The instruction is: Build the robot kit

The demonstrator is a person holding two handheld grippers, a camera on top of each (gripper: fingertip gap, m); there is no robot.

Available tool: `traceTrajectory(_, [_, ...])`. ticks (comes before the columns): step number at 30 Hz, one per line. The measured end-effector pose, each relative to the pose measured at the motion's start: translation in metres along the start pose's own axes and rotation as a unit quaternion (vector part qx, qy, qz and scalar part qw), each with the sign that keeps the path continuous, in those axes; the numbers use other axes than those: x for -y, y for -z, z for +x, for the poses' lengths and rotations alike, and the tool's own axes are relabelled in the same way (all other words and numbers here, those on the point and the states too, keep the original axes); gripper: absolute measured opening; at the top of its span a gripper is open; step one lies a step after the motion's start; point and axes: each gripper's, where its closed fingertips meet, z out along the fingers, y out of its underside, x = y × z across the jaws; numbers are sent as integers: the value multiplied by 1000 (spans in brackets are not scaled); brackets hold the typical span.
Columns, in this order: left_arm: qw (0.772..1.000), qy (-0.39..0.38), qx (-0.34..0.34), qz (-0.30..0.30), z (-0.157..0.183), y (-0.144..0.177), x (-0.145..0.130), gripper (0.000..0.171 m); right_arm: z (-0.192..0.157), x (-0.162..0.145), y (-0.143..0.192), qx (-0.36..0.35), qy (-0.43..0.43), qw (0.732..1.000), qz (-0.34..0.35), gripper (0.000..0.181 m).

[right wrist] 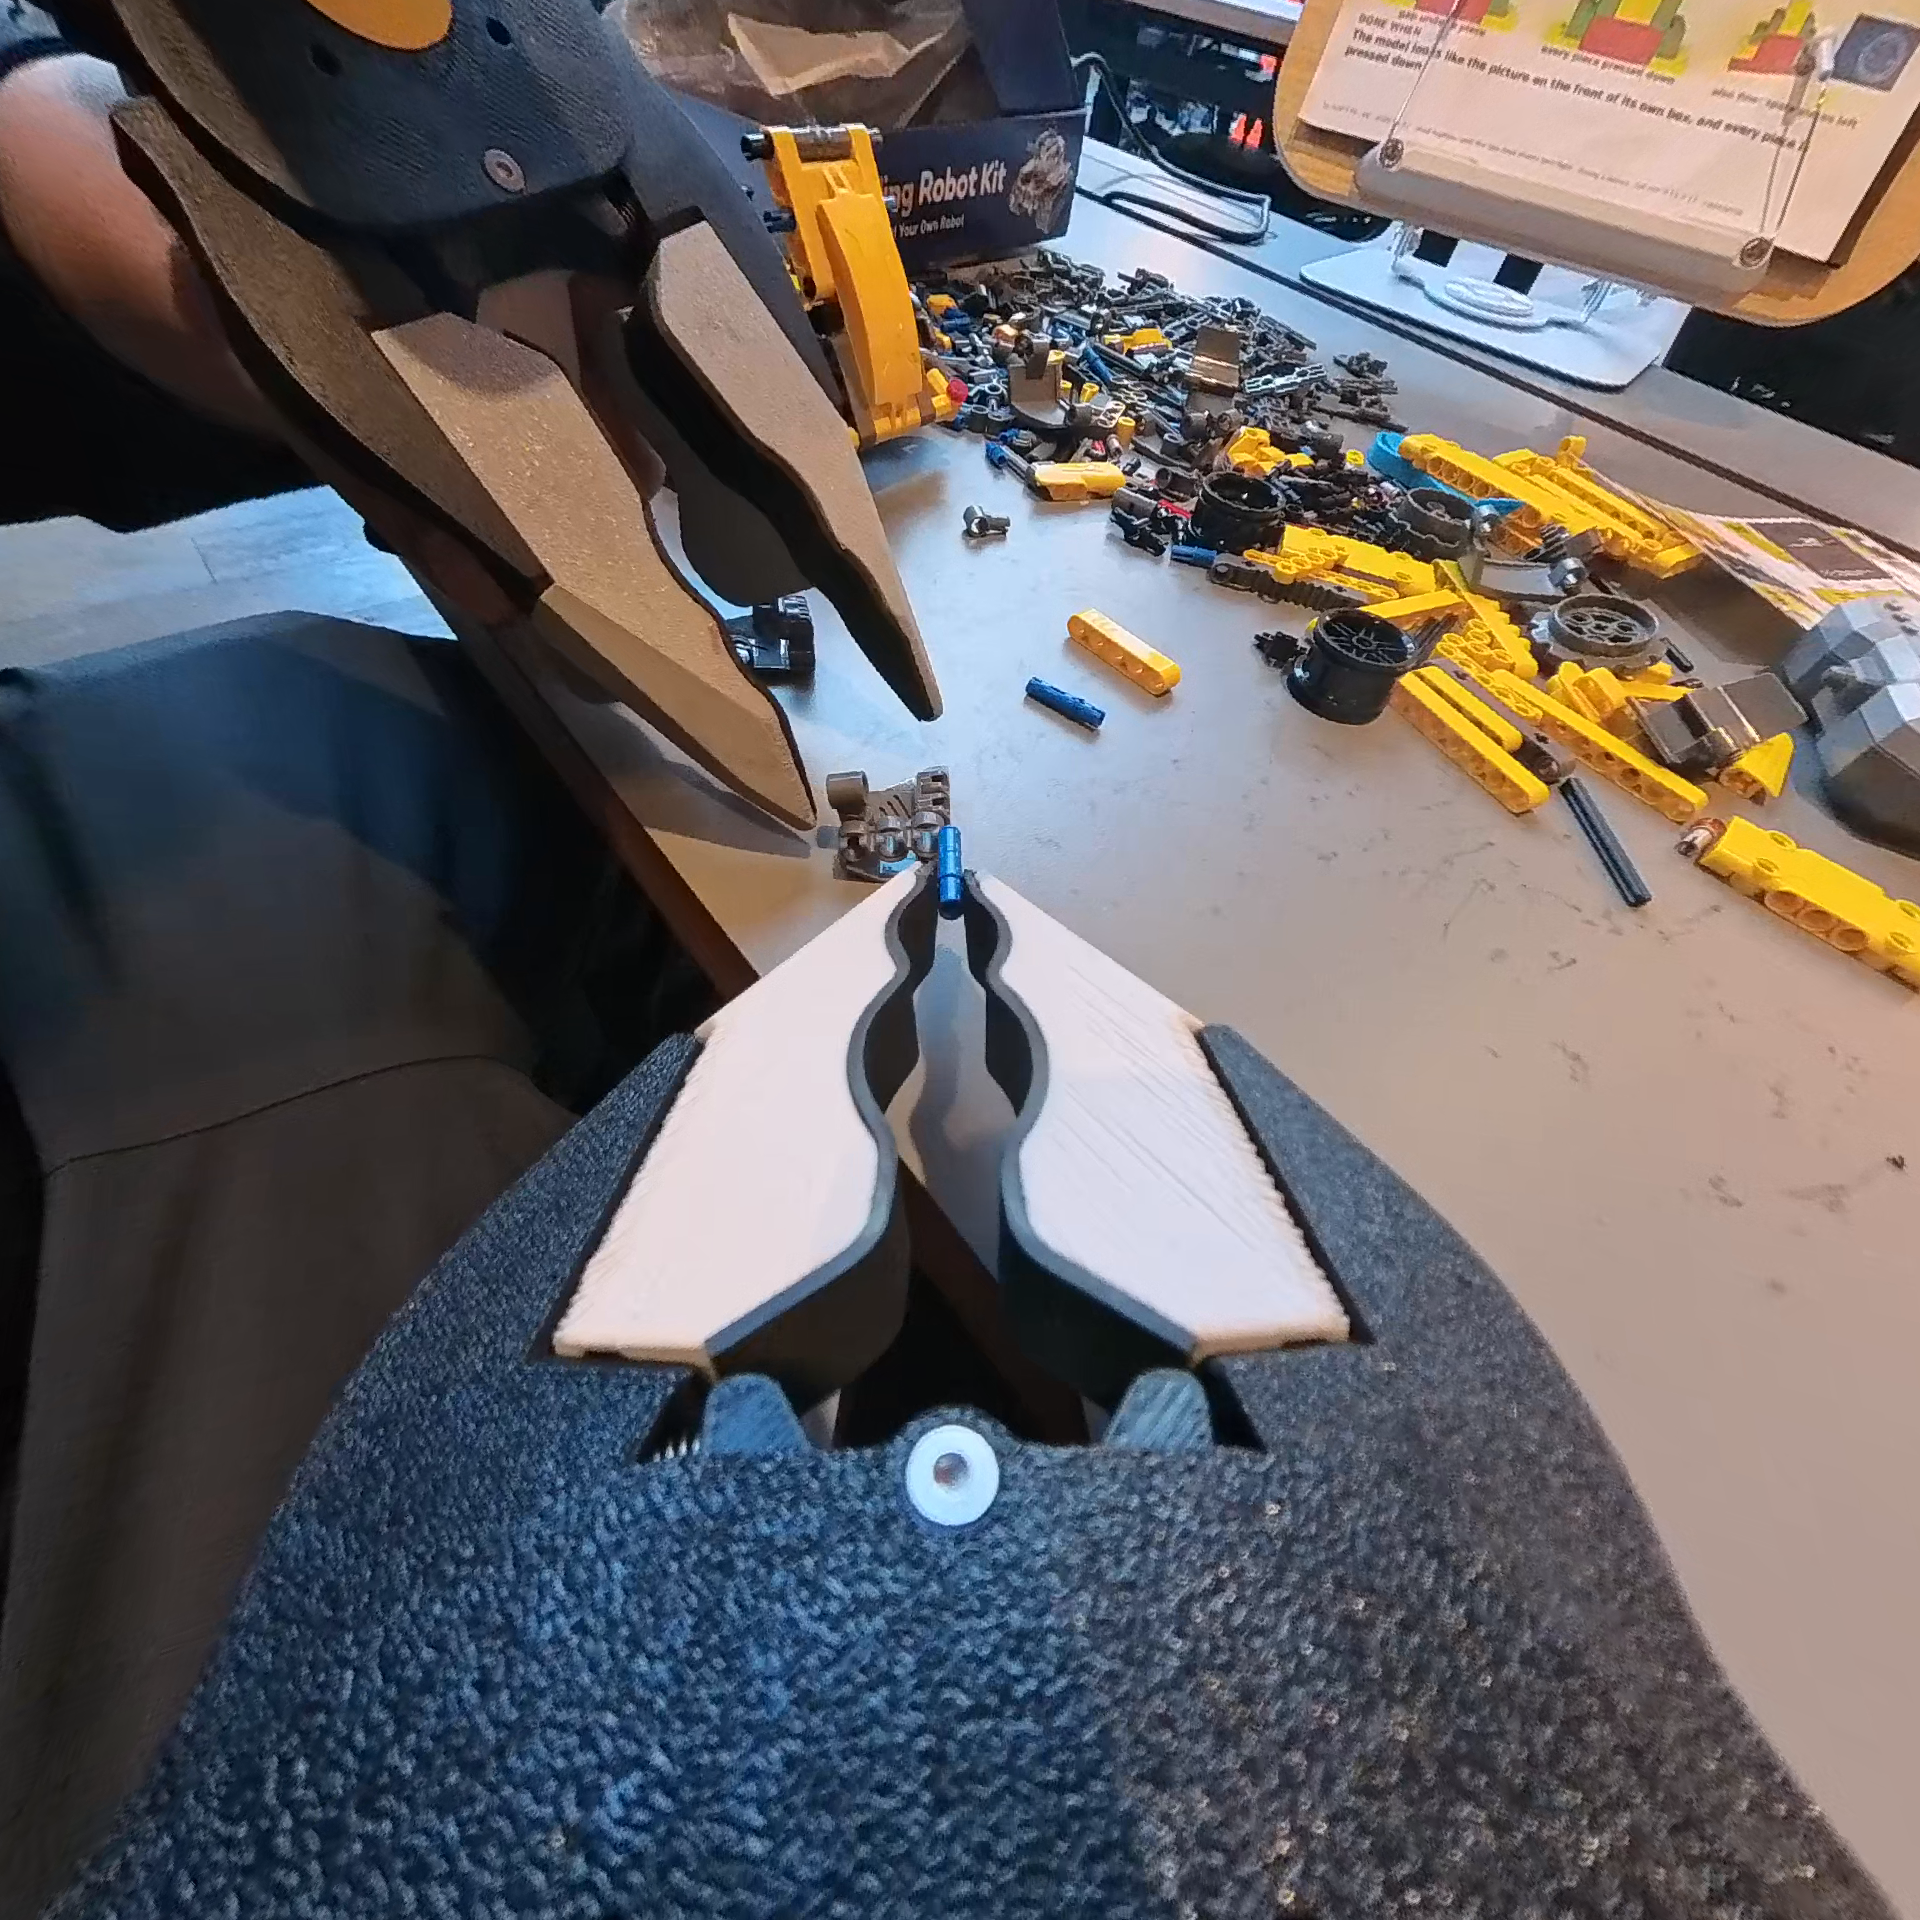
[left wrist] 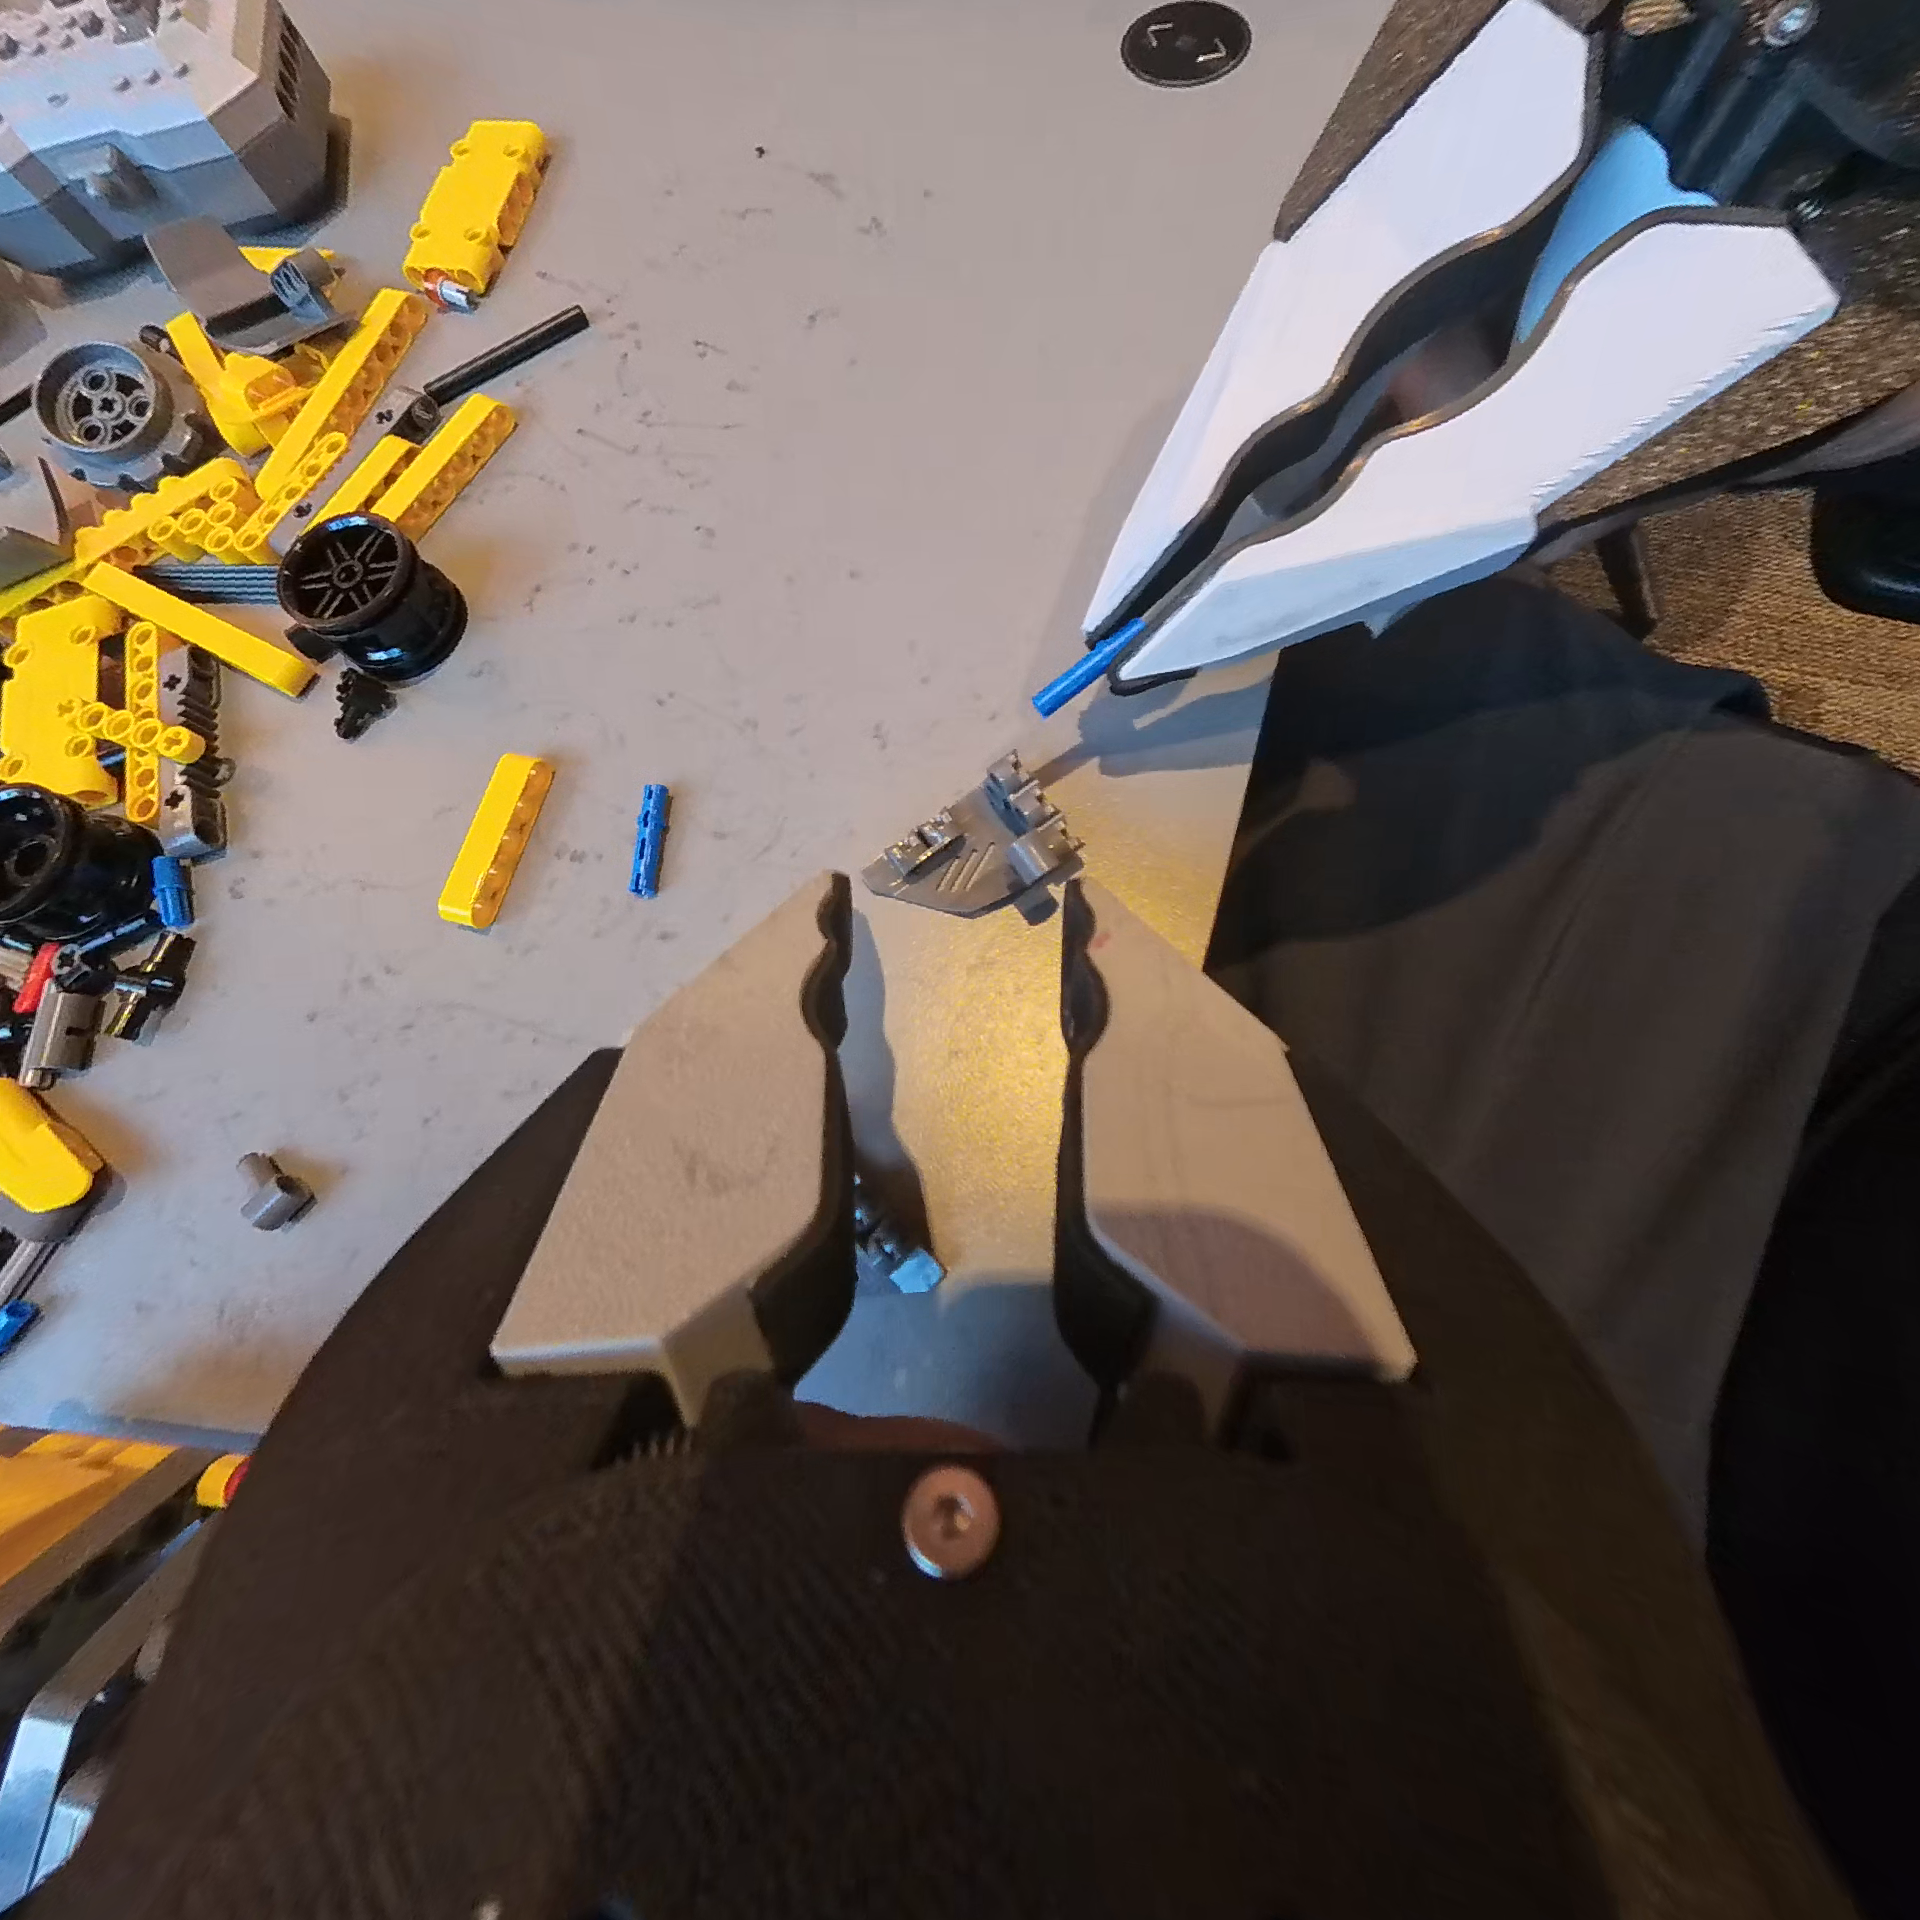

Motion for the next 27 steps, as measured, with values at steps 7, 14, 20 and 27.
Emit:
traceTrajectory(7, [1000,3,-5,3,3,1,2,37,-4,1,1,-3,8,1000,-2,5])
traceTrajectory(14, [1000,10,-9,2,6,0,2,37,-5,0,2,-5,14,1000,-7,5])
traceTrajectory(20, [1000,8,-14,4,12,-5,4,28,-4,-3,2,-9,15,1000,-14,4])
traceTrajectory(27, [1000,-2,-13,10,16,-8,10,26,-8,-5,-3,-16,36,999,-28,5])
